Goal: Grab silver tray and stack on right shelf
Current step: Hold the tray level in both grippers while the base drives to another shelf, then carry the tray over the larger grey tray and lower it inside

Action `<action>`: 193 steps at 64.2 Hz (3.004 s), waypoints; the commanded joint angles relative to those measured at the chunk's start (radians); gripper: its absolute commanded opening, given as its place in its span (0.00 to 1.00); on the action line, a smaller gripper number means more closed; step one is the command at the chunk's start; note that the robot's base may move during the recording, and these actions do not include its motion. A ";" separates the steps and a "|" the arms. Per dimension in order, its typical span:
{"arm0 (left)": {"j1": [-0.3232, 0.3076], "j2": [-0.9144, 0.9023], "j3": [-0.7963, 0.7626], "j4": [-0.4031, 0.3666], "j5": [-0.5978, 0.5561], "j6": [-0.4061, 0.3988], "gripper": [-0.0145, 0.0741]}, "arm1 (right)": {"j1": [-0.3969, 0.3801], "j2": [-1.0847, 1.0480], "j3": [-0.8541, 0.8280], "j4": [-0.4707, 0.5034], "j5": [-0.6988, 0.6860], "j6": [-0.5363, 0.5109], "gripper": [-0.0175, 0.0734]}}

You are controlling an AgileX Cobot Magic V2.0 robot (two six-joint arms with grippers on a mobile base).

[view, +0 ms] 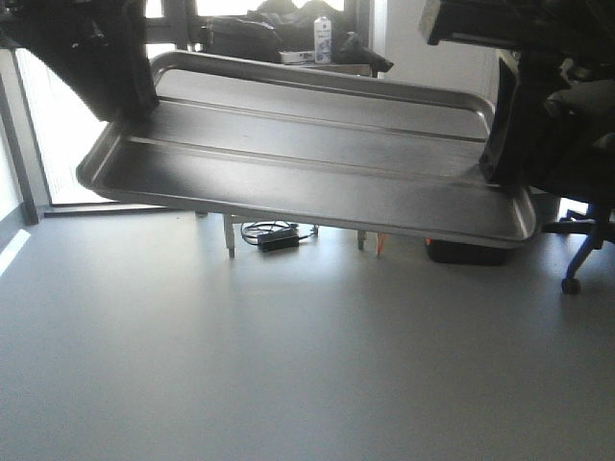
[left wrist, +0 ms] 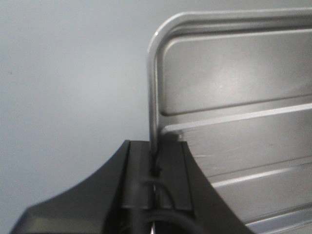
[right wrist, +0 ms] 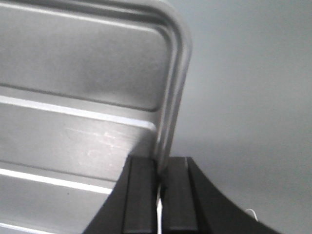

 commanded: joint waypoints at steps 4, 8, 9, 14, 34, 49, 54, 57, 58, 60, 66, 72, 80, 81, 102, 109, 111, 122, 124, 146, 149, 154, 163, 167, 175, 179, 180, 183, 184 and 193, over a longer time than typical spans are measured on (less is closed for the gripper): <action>-0.006 -0.043 -0.035 0.008 -0.030 0.008 0.06 | 0.000 -0.034 -0.027 -0.018 -0.038 -0.025 0.25; -0.006 -0.043 -0.035 0.008 -0.030 0.008 0.06 | 0.000 -0.034 -0.027 -0.018 -0.038 -0.025 0.25; -0.006 -0.043 -0.035 0.008 -0.030 0.008 0.06 | 0.000 -0.034 -0.027 -0.018 -0.038 -0.025 0.25; -0.006 -0.043 -0.035 0.008 -0.030 0.008 0.06 | 0.000 -0.034 -0.027 -0.018 -0.038 -0.025 0.25; -0.006 -0.043 -0.035 0.008 -0.030 0.008 0.06 | 0.000 -0.034 -0.027 -0.018 -0.038 -0.025 0.25; -0.006 -0.043 -0.035 0.008 -0.032 0.008 0.06 | 0.000 -0.034 -0.027 -0.018 -0.038 -0.025 0.25; -0.006 -0.043 -0.035 0.008 -0.032 0.008 0.06 | 0.000 -0.034 -0.027 -0.018 -0.038 -0.025 0.25; -0.006 -0.043 -0.035 0.008 -0.032 0.008 0.06 | 0.000 -0.034 -0.027 -0.018 -0.038 -0.025 0.25; -0.006 -0.043 -0.035 0.008 -0.032 0.008 0.06 | 0.000 -0.034 -0.027 -0.018 -0.038 -0.025 0.25; -0.006 -0.043 -0.035 0.008 -0.032 0.008 0.06 | 0.000 -0.034 -0.027 -0.018 -0.038 -0.025 0.25; -0.006 -0.043 -0.035 0.008 -0.032 0.008 0.06 | 0.000 -0.034 -0.027 -0.018 -0.038 -0.025 0.25; -0.006 -0.043 -0.035 0.008 -0.032 0.008 0.06 | 0.000 -0.034 -0.027 -0.018 -0.038 -0.025 0.25; -0.006 -0.043 -0.035 0.008 -0.032 0.008 0.06 | 0.000 -0.034 -0.027 -0.018 -0.038 -0.025 0.25; -0.006 -0.043 -0.035 0.008 -0.032 0.008 0.06 | 0.000 -0.034 -0.027 -0.018 -0.038 -0.025 0.25; -0.006 -0.043 -0.035 0.008 -0.032 0.008 0.06 | 0.000 -0.034 -0.027 -0.018 -0.038 -0.025 0.25; -0.006 -0.043 -0.035 0.008 -0.032 0.008 0.06 | 0.000 -0.034 -0.027 -0.018 -0.038 -0.025 0.25; -0.006 -0.043 -0.035 0.008 -0.032 0.008 0.06 | 0.000 -0.034 -0.027 -0.018 -0.038 -0.025 0.25; -0.006 -0.043 -0.035 0.008 -0.032 0.008 0.06 | 0.000 -0.034 -0.027 -0.018 -0.038 -0.025 0.25; -0.006 -0.043 -0.035 0.008 -0.032 0.008 0.06 | 0.000 -0.034 -0.027 -0.018 -0.038 -0.025 0.25; -0.006 -0.043 -0.035 0.005 -0.032 0.008 0.06 | 0.000 -0.034 -0.027 -0.018 -0.038 -0.025 0.25; -0.006 -0.043 -0.035 0.004 -0.032 0.008 0.06 | 0.000 -0.034 -0.027 -0.018 -0.038 -0.025 0.25; -0.006 -0.043 -0.035 0.004 -0.032 0.008 0.06 | 0.000 -0.034 -0.027 -0.018 -0.038 -0.025 0.25; -0.006 -0.043 -0.035 0.004 -0.032 0.008 0.06 | 0.000 -0.034 -0.027 -0.018 -0.038 -0.025 0.25; -0.006 -0.043 -0.035 0.003 -0.032 0.008 0.06 | 0.000 -0.034 -0.027 -0.018 -0.038 -0.025 0.25; -0.006 -0.043 -0.035 0.003 -0.032 0.008 0.06 | 0.000 -0.034 -0.027 -0.018 -0.038 -0.025 0.25; -0.006 -0.043 -0.035 0.003 -0.032 0.008 0.06 | 0.000 -0.034 -0.027 -0.018 -0.038 -0.025 0.25; -0.006 -0.043 -0.035 0.003 -0.032 0.008 0.06 | 0.000 -0.034 -0.027 -0.018 -0.038 -0.025 0.25; -0.006 -0.043 -0.035 0.003 -0.032 0.008 0.06 | 0.000 -0.034 -0.027 -0.018 -0.038 -0.025 0.25; -0.006 -0.043 -0.035 0.003 -0.032 0.008 0.06 | 0.000 -0.034 -0.027 -0.018 -0.038 -0.025 0.25; -0.006 -0.043 -0.035 0.003 -0.032 0.008 0.06 | 0.000 -0.034 -0.027 -0.018 -0.038 -0.025 0.25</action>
